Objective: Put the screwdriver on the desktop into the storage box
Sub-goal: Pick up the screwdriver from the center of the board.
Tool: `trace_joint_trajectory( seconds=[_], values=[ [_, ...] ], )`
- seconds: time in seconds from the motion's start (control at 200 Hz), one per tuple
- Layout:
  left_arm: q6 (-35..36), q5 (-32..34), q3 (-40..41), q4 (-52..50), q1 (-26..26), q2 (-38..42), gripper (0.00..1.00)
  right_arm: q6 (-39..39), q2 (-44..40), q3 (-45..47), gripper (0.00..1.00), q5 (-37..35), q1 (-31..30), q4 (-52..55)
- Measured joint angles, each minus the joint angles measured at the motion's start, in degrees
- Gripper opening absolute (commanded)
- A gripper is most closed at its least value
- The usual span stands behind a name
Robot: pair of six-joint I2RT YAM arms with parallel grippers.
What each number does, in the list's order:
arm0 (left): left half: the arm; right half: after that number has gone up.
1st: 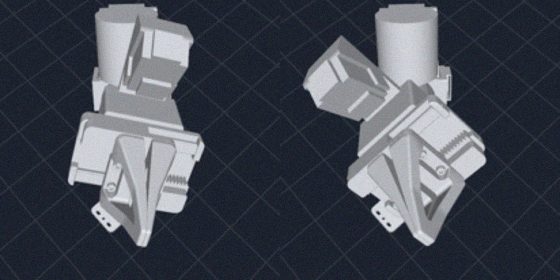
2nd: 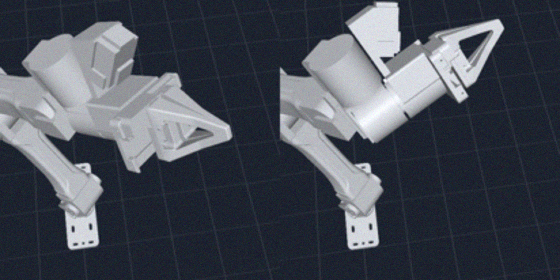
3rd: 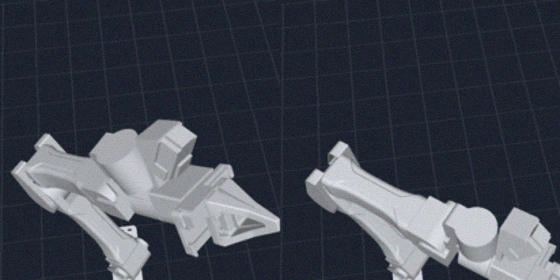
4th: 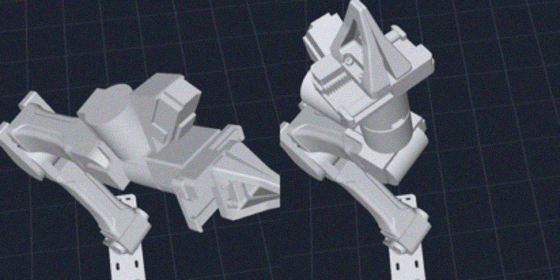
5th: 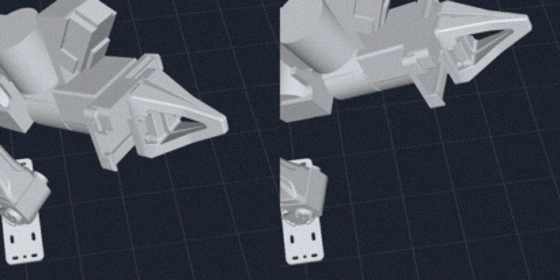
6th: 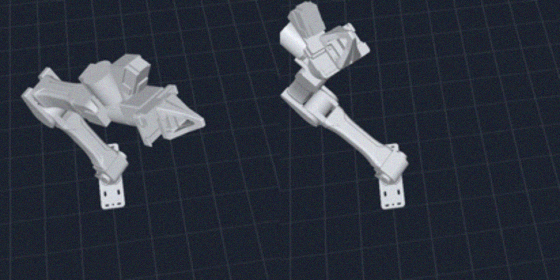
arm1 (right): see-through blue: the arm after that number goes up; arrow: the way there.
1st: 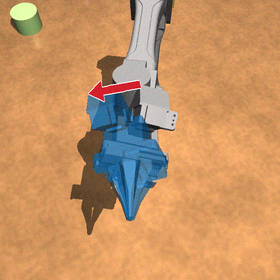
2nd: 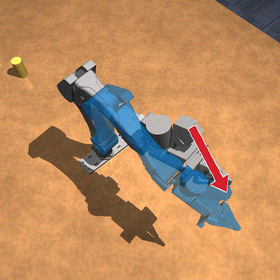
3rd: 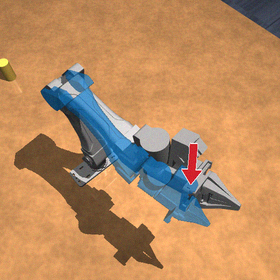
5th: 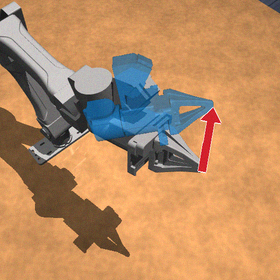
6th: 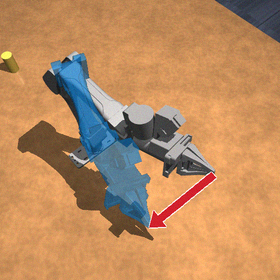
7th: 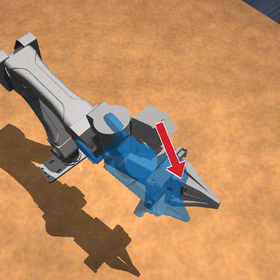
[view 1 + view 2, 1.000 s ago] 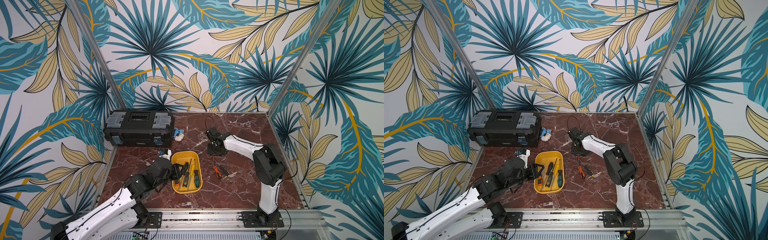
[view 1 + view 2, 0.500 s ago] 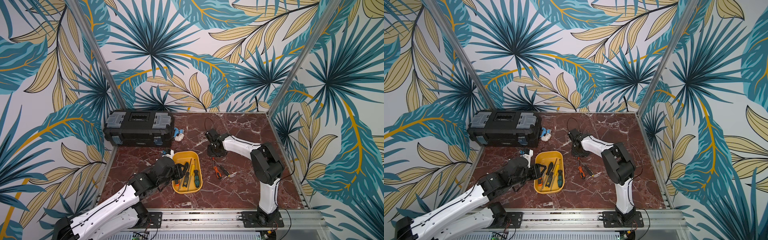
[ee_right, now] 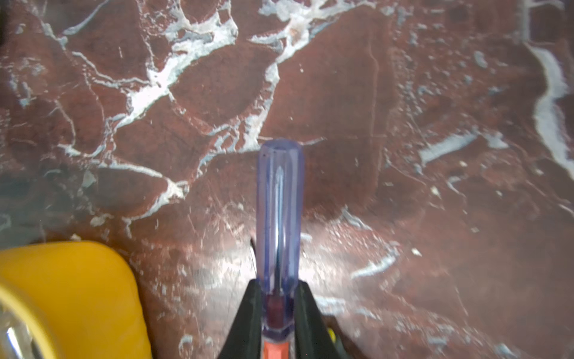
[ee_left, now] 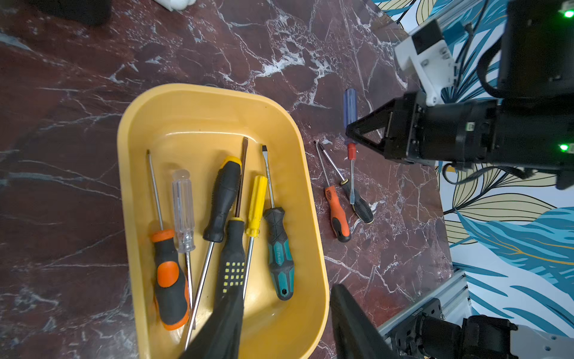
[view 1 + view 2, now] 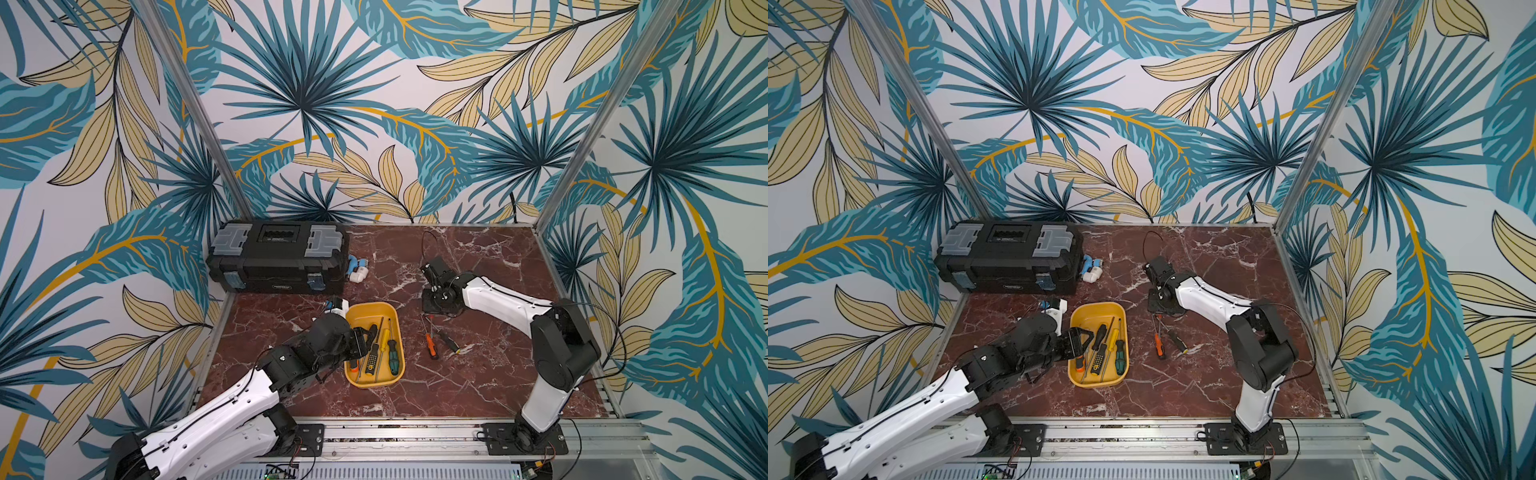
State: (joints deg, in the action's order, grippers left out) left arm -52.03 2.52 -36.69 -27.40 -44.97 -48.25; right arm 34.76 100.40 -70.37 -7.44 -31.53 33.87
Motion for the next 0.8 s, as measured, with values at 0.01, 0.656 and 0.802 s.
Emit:
trace_joint_trajectory(
  seconds=[0.01,0.656,0.802],
  values=[
    [-0.02,0.0,0.0,0.04,0.0,0.0,0.49,0.0,-0.39,0.39,0.07,0.0,0.0,-0.07],
    [-0.96,-2.43,0.0,2.67,0.0,-0.7,0.49,3.28,-8.07,19.08,0.41,-2.54,2.75,-3.89],
    [-1.07,-2.47,0.0,2.69,0.0,-0.46,0.5,3.28,-6.88,19.61,0.35,-2.58,3.5,-4.35]
  ],
)
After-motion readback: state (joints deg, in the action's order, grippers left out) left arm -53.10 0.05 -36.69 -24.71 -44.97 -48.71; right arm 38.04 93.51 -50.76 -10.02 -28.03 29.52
